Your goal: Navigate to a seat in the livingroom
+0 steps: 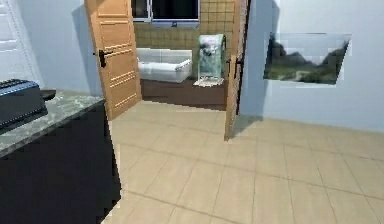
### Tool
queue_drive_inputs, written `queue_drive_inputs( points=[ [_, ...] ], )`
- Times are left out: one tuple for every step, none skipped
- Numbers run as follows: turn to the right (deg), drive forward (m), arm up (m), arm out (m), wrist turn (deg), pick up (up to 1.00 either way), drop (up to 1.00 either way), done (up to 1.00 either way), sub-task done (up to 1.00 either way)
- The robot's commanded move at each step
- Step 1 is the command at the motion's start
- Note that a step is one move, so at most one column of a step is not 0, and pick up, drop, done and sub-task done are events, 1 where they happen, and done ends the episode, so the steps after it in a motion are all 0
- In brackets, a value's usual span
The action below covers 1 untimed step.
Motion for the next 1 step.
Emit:
queue_drive_inputs(
  points=[
    [0.0, 0.50, 0.00, 0.00, 0.0, 0.00, 0.00, 0.00, 0.00]
  ],
)
